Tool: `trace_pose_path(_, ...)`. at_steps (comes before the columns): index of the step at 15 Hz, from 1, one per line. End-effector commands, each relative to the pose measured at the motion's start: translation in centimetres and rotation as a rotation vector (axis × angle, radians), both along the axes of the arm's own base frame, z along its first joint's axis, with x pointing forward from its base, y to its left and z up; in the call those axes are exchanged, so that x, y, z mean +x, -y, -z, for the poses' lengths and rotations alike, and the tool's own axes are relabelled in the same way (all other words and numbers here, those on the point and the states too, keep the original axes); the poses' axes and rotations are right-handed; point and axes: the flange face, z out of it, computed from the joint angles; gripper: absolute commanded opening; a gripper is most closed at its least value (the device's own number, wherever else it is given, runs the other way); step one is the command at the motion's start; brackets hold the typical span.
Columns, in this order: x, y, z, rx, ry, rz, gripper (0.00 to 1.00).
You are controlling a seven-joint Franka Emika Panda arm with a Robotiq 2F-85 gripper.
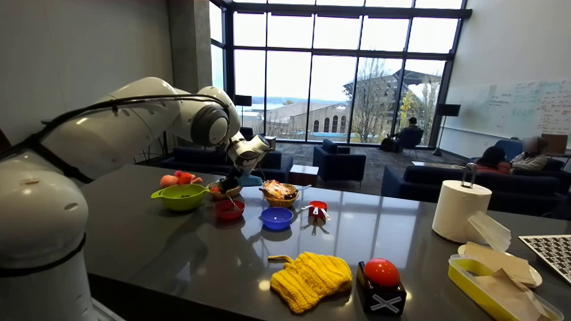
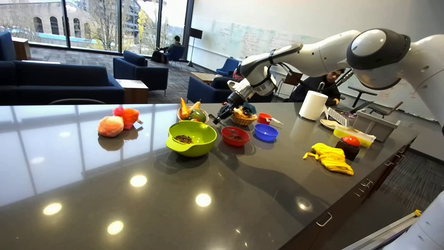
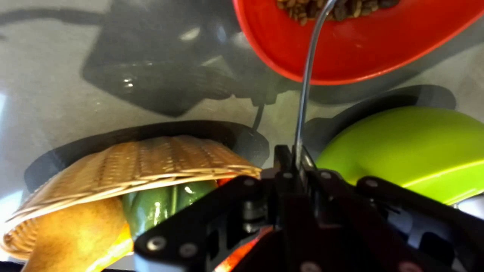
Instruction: Remove the spoon in the yellow basket and use it to stir the content in the orange bowl
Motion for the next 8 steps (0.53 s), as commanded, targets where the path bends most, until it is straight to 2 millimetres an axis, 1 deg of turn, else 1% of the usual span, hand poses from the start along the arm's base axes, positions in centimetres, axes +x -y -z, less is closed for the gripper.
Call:
trace_pose_path(1,-1.1,0.9,-0.9,-0.022,0.037,-0.021,0.01)
trace_pose_path(2,-1.2,0.9,-1.0,-0.025,0.043,-0.025,0.01)
trace_pose_path(3,-1.4,0.9,-1.1,-0.031,0.046,-0.029,0.04)
trace_pose_path(4,-1.6,0.9,-1.1,-0.036,0.052,-0.035,0.1)
trace_pose_path(5,-1.7,0.8,-1.1,-0.04,0.056,-0.04,0.21)
trace_pose_path(6,-1.9,0.8,-1.1,-0.044,0.059,-0.041,0.34)
trace_pose_path(8,-2.2,0.8,-1.3,-0.053,0.064,-0.045,0.47)
